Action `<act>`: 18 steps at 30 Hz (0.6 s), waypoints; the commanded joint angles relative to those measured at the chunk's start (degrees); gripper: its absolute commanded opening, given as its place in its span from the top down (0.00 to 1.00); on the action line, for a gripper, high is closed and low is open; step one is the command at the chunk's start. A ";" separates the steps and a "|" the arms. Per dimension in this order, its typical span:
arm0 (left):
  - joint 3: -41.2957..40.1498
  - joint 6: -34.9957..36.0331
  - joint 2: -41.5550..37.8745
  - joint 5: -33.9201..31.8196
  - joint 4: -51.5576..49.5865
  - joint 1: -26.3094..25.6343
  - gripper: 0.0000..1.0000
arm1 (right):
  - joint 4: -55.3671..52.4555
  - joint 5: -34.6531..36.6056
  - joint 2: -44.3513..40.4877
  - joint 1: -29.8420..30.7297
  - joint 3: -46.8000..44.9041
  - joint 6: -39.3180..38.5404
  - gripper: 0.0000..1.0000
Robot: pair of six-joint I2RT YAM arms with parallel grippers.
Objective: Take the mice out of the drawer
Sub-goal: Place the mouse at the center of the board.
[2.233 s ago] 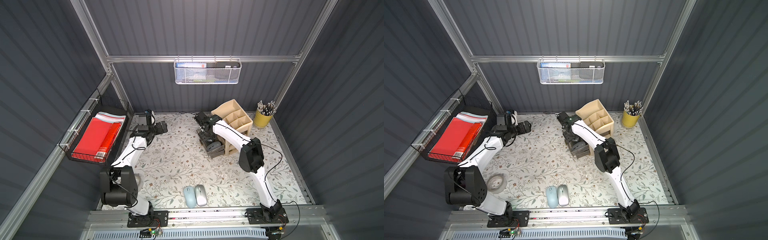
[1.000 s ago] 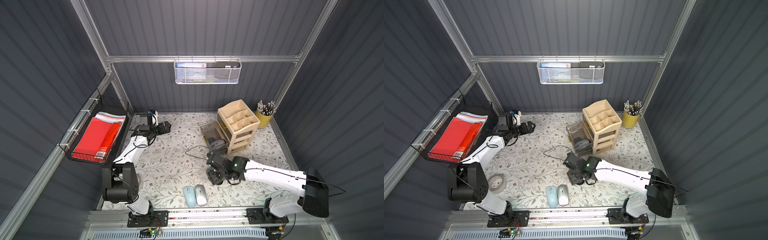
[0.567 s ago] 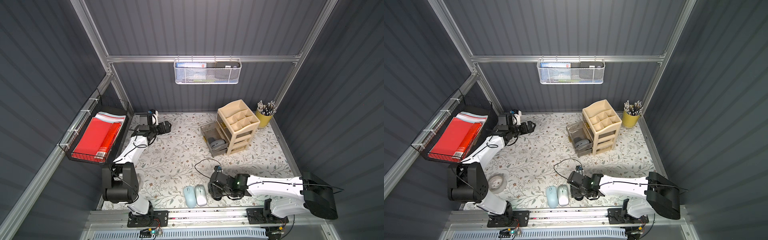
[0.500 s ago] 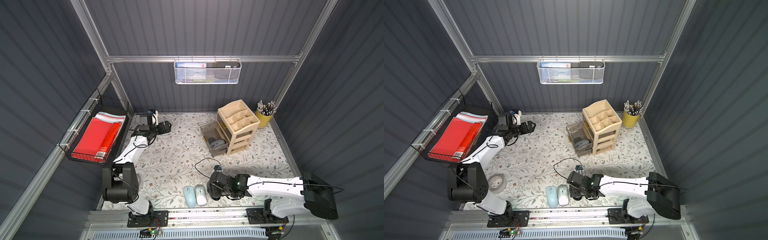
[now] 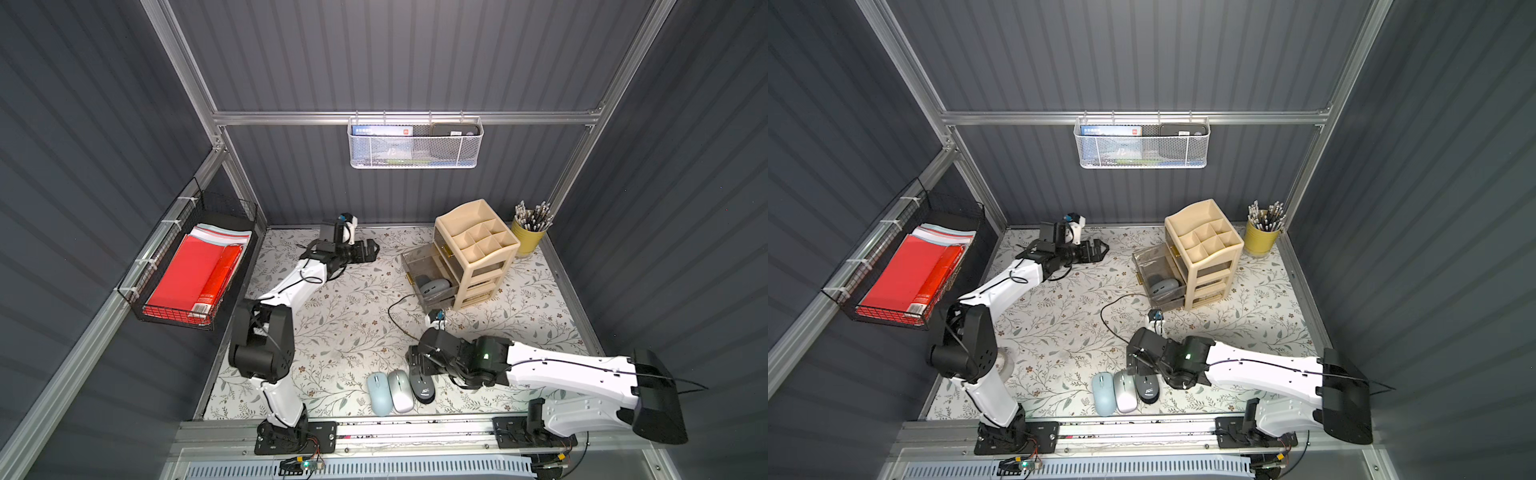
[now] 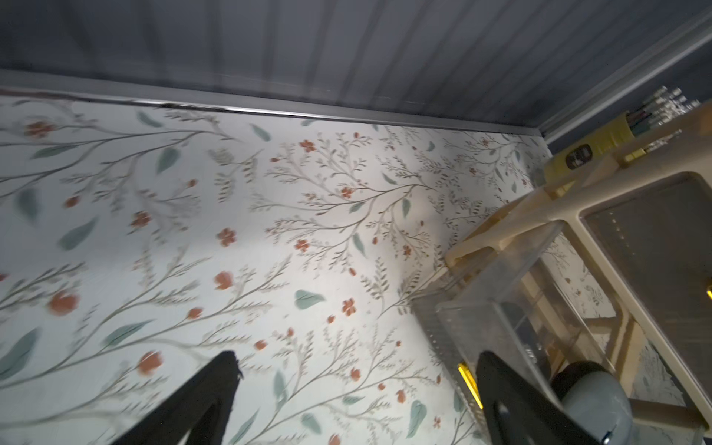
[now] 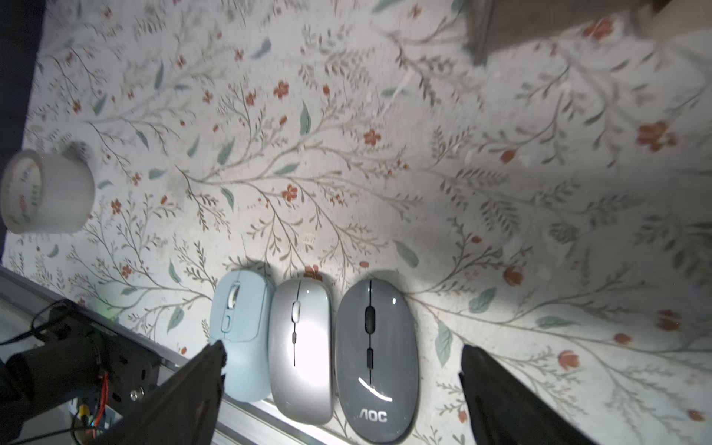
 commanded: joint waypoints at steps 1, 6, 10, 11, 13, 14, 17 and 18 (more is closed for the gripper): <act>7.29 -0.74 6.03 -1.41 -2.80 -3.73 0.00 | -5.17 8.85 -5.19 -5.50 4.48 -6.72 0.01; 11.65 -3.41 10.48 -1.85 -2.06 -6.24 0.01 | -2.45 5.65 -11.22 -20.52 6.82 -18.15 0.01; 15.83 -2.89 13.18 -1.85 -4.03 -7.98 0.00 | -3.57 4.25 -11.58 -30.55 10.13 -24.78 0.02; 16.28 -2.83 13.16 -3.56 -4.20 -8.58 0.01 | -4.02 5.01 -11.36 -32.40 11.15 -25.61 0.02; 16.16 -2.80 12.39 -5.96 -3.24 -9.78 0.01 | -2.40 4.78 -11.88 -37.55 12.06 -27.86 0.02; 15.78 -3.11 11.59 -7.38 -2.53 -10.14 0.01 | -0.96 3.59 -12.42 -40.04 12.12 -28.30 0.02; 13.24 -3.38 8.38 -11.64 0.96 -11.07 0.00 | 5.76 -1.52 -14.18 -49.78 10.42 -29.82 0.02; 12.15 -2.84 7.25 -11.64 2.32 -11.34 0.01 | 7.25 -3.67 -13.73 -53.48 10.41 -29.84 0.03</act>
